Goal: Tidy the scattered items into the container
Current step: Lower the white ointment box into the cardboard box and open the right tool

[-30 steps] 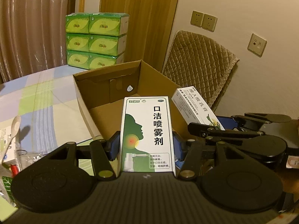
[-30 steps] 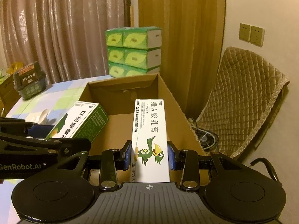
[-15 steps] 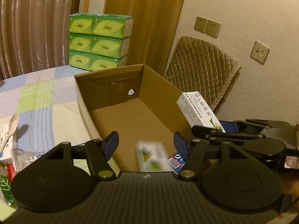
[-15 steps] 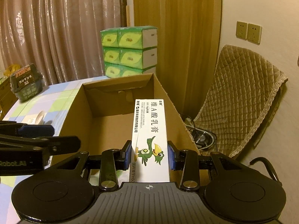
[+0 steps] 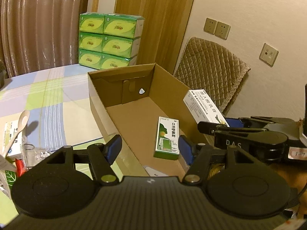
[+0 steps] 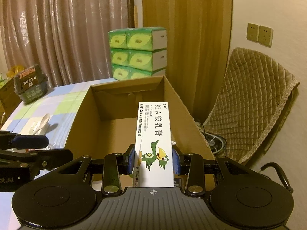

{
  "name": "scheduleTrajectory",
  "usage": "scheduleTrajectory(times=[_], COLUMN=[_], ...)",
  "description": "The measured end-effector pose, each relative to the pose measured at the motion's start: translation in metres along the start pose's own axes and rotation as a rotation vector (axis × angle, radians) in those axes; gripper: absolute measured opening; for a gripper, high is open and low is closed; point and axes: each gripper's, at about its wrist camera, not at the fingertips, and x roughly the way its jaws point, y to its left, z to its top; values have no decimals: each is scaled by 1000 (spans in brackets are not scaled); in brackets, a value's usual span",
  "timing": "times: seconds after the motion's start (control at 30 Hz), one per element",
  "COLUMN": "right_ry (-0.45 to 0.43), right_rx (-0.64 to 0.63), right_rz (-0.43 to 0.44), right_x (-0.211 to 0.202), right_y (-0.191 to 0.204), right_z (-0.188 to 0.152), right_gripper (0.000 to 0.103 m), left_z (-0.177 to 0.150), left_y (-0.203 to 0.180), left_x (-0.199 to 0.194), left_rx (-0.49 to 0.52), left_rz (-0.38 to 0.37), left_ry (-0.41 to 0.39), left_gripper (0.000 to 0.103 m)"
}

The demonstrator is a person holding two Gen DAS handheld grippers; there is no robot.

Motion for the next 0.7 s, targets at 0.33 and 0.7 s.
scheduleTrajectory(times=[0.33, 0.7], right_ry=[2, -4], right_rx=[-5, -2], right_rz=[12, 36], right_x=[-3, -29], right_y=[7, 29], right_z=[-2, 0], right_gripper=[62, 62], left_z=[-5, -17], left_y=[12, 23], left_x=[-8, -38], left_rx=[-25, -38], left_rz=[14, 39], left_ry=[-4, -10], left_gripper=[60, 62])
